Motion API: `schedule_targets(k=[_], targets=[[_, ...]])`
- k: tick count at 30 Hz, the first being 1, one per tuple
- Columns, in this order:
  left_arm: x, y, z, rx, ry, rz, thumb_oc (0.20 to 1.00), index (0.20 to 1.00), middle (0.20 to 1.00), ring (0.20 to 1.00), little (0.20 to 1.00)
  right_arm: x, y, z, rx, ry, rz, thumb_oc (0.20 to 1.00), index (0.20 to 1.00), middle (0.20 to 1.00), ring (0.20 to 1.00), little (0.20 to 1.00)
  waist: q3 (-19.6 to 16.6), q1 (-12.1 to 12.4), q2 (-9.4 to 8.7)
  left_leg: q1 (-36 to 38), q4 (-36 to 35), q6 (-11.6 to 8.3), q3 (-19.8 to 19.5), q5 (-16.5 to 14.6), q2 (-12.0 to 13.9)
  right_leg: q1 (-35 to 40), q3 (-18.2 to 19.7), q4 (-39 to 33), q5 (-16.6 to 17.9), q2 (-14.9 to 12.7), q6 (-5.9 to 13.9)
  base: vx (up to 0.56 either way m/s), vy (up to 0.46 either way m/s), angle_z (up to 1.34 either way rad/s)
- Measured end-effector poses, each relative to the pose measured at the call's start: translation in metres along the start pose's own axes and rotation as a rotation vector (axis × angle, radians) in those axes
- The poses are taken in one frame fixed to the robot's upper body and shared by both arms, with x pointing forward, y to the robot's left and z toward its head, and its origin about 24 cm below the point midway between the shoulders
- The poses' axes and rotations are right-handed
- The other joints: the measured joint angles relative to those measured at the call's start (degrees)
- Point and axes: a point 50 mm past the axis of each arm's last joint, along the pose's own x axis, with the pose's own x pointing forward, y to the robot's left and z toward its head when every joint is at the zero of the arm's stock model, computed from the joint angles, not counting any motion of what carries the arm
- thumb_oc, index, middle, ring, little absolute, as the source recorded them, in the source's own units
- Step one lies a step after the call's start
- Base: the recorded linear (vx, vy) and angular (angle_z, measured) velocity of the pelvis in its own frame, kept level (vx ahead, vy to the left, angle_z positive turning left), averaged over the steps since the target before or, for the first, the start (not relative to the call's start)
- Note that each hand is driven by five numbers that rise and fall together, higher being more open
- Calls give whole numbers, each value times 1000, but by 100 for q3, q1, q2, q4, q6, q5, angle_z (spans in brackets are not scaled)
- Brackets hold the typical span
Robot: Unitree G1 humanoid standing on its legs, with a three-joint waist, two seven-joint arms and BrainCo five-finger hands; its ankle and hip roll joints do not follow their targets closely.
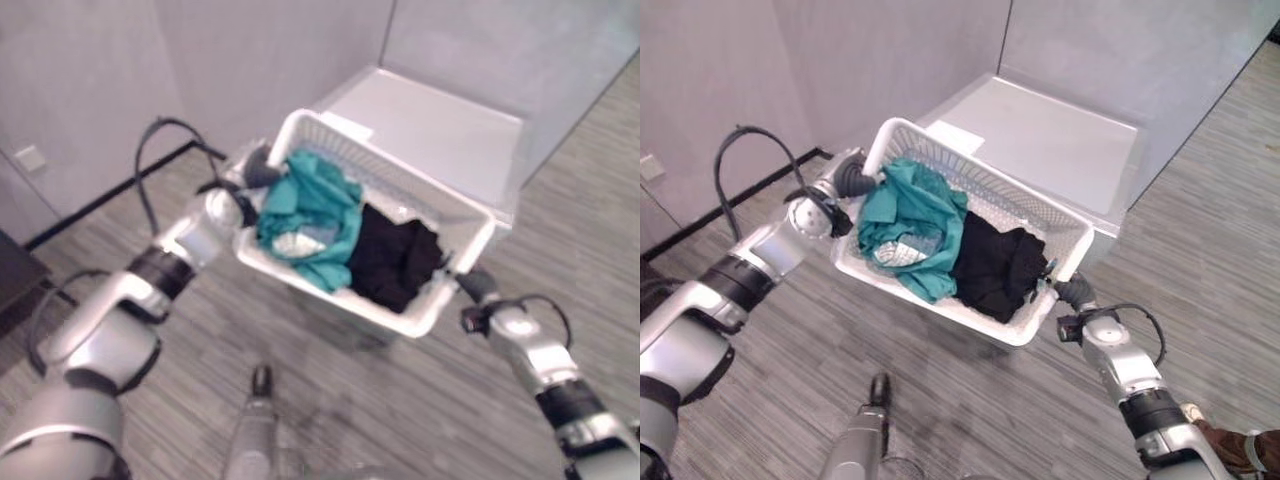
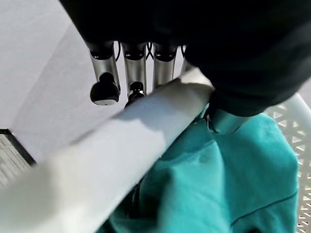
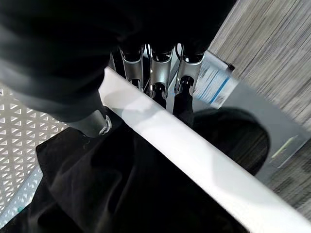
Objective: Grab the laundry basket,head to the washer,open it,put in the laundry and shut it.
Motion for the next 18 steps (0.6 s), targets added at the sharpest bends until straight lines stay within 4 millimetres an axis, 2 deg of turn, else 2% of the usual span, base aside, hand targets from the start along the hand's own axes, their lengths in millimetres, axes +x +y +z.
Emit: schedule_targets(k=[1,2,3,4,5,6,7,8,10,13,15,18], targets=[[0,1,-1,3,1,5,200,200,200,200,200,0,5,-2,-7,6,31,200,200,200,200,200,-9,24,-49,105,-8,-96,6,257,-58,-25,24,153,-201,-132,101,174,186,-66],[0,3,0,2,3,19,200,200,200,200,200,-1,9,-3,-13,8,59,200,200,200,200,200,-15,7,-54,174,-23,-96,49,547,-117,-14,41,164,-287,-205,166,113,128,-47],[2,11,5,-1,-15,46,200,200,200,200,200,-2,14,-2,-8,-1,84,200,200,200,200,200,-6,-27,-77,238,-135,-166,147,832,-244,-166,59,95,-332,-287,105,163,204,-26],[3,15,7,-7,-22,61,200,200,200,200,200,-2,15,0,-8,-10,91,200,200,200,200,200,-2,-68,-55,244,-223,-151,163,849,-319,-283,18,29,-305,-293,29,111,144,-13],[3,18,9,-15,-29,72,200,200,200,200,200,-3,16,1,-6,-14,96,200,200,200,200,200,2,-114,-19,258,-272,-118,172,874,-400,-306,41,4,-275,-357,33,135,249,-3],[3,21,11,-15,-36,78,200,200,200,200,200,-3,17,1,-2,-15,100,200,200,200,200,200,4,-149,-16,265,-283,-64,281,837,-442,-286,49,-76,-220,-411,114,155,313,-35],[2,26,8,2,-29,87,200,200,200,200,200,0,27,3,15,-23,110,200,200,200,200,200,25,-134,-50,237,-25,114,603,606,-488,-289,55,-50,-128,-690,167,151,307,-66],[2,27,4,7,-13,88,200,200,200,200,200,0,31,2,21,-20,113,200,200,200,200,200,44,-68,-15,296,149,198,785,480,-474,-295,72,131,-151,-755,258,103,195,-96],[1,29,1,15,-9,89,200,200,200,200,200,2,35,3,7,-13,122,200,200,200,200,200,34,39,28,487,148,164,1048,364,-477,-391,23,501,-228,-881,287,82,112,-79],[-1,42,-3,26,2,120,200,200,200,200,200,8,35,20,-27,-64,120,200,200,200,200,200,28,195,42,685,-34,220,1464,303,-466,-376,90,319,-228,-1006,242,54,23,-65],[0,43,2,15,-15,129,200,200,200,200,200,9,30,25,-40,-76,106,200,200,200,200,200,27,234,61,709,21,216,1452,334,-462,-204,101,33,-140,-996,303,9,-45,-20],[0,41,4,10,-22,123,200,200,200,200,200,9,25,25,-46,-73,93,200,200,200,200,200,27,276,66,741,-6,192,1384,353,-397,-174,37,62,-138,-915,306,-23,-51,11]])
